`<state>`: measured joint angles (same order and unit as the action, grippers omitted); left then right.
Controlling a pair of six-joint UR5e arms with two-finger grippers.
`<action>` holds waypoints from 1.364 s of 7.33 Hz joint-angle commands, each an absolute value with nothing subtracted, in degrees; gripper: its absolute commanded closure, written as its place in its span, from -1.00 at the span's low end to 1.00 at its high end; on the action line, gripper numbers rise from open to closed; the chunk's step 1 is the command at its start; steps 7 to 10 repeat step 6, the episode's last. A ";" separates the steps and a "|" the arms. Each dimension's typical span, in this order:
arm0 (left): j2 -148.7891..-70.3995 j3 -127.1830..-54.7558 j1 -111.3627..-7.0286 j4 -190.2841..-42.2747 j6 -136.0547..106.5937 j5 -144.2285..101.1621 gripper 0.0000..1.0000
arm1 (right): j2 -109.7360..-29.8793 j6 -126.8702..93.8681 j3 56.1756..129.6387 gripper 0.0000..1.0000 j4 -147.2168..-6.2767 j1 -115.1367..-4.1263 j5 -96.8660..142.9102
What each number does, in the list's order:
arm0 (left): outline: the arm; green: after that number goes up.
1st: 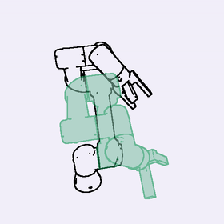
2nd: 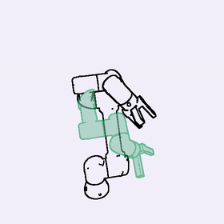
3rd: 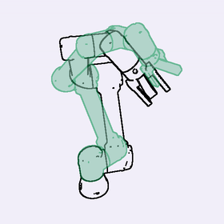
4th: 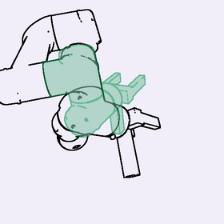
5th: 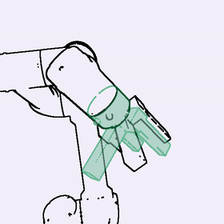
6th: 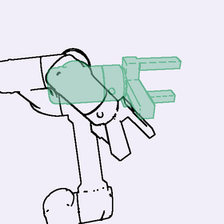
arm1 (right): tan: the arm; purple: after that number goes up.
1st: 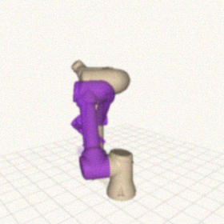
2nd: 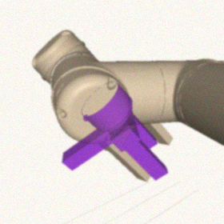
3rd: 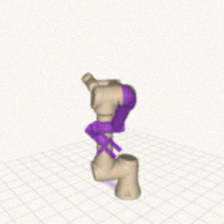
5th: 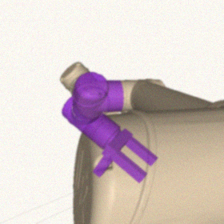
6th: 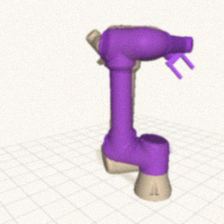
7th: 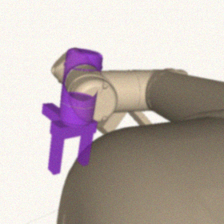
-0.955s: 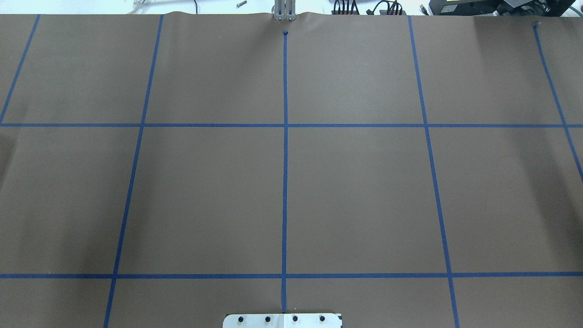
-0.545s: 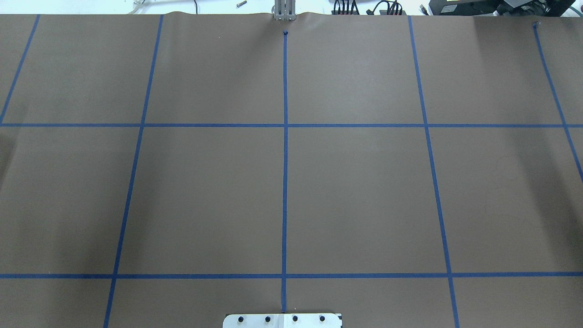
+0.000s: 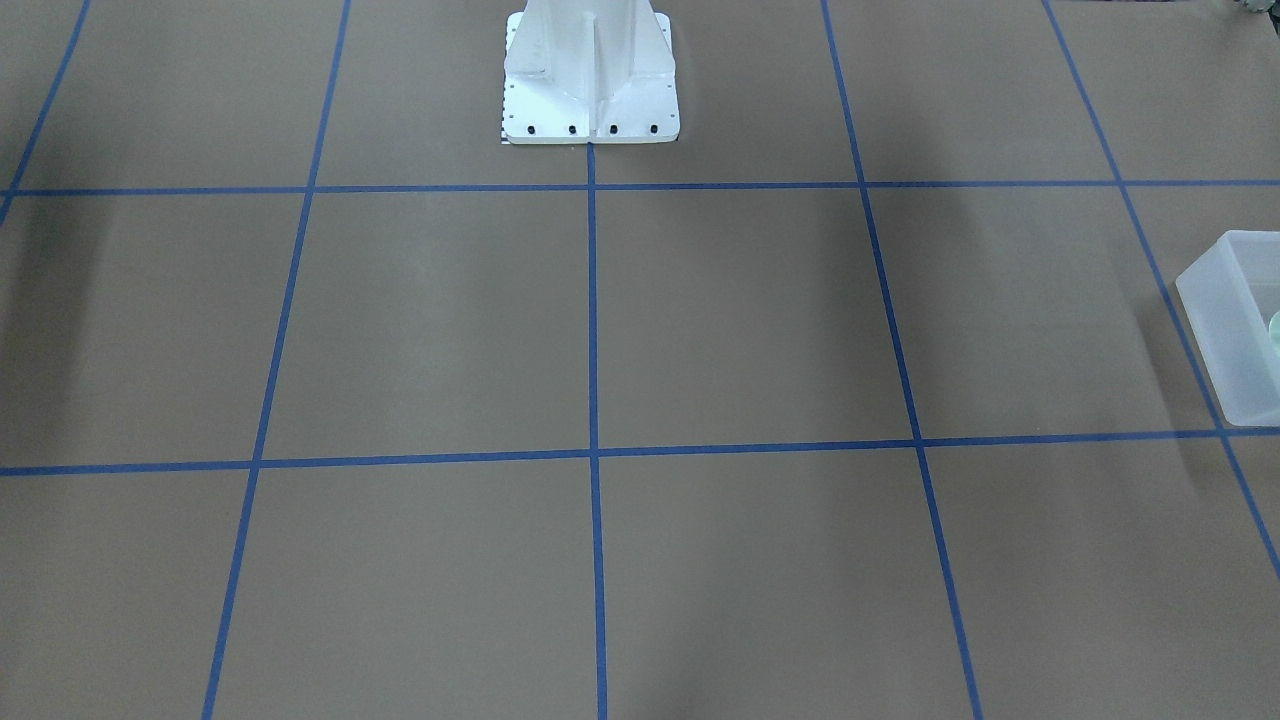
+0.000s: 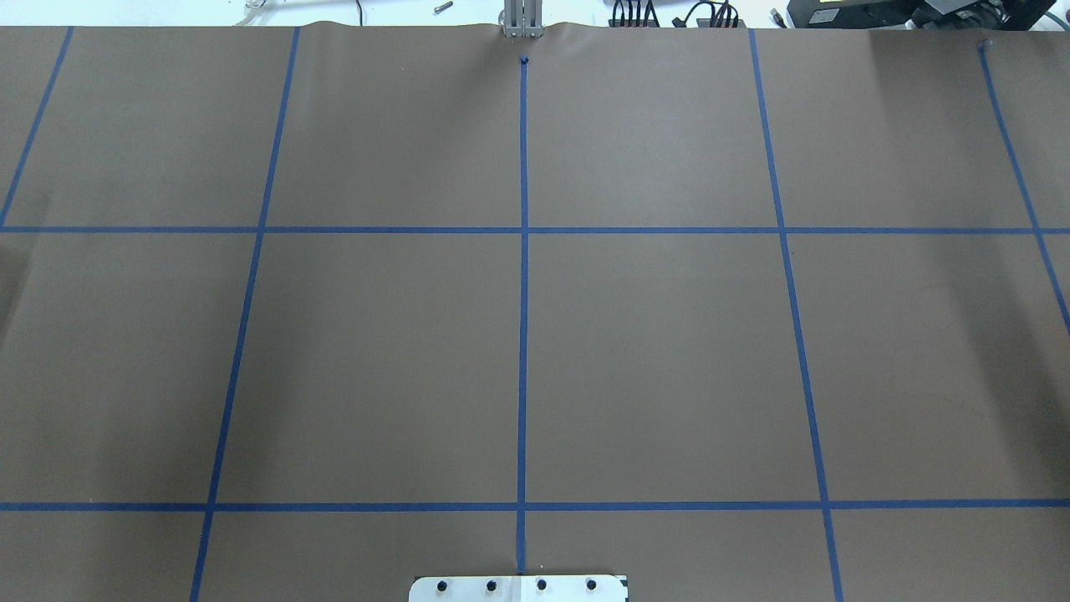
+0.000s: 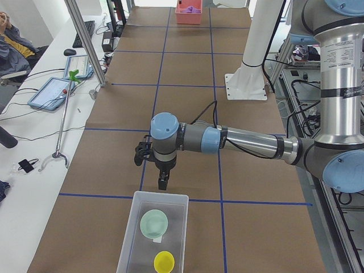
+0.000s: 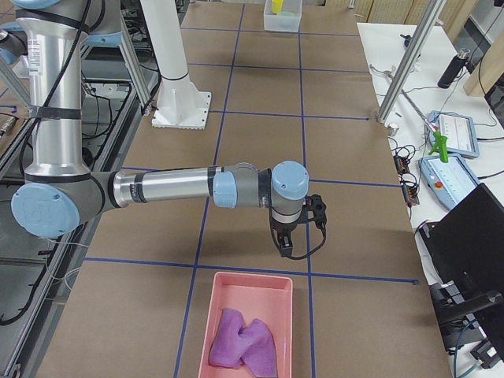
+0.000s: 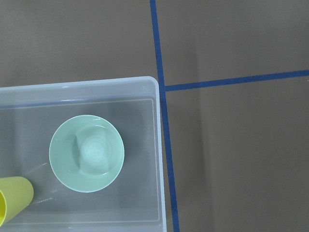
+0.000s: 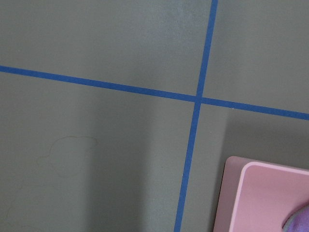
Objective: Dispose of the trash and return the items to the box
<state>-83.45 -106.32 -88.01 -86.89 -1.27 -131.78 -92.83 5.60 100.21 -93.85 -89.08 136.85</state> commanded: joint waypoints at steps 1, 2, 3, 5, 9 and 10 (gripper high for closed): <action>-83.58 -106.70 -87.89 -86.92 -1.23 -131.84 -0.95 | -92.90 5.54 100.28 -1.00 -93.78 -88.95 136.93; -83.58 -106.79 -87.89 -87.01 -1.14 -131.84 -0.95 | -92.81 5.45 100.20 -1.00 -93.78 -88.42 136.93; -83.58 -107.14 -87.89 -87.19 -1.14 -131.92 -0.95 | -92.81 5.54 100.28 -1.00 -93.78 -88.33 136.93; -83.58 -107.57 -87.89 -87.19 -1.14 -131.84 -0.96 | -92.90 5.45 100.20 -1.00 -93.87 -88.07 136.93; -83.58 -107.49 -87.89 -87.27 -1.23 -131.84 -0.96 | -92.90 5.45 100.20 -1.00 -93.87 -87.98 136.93; -83.58 -107.49 -87.89 -87.27 -1.23 -131.84 -0.96 | -92.90 5.45 100.20 -1.00 -93.87 -87.98 136.93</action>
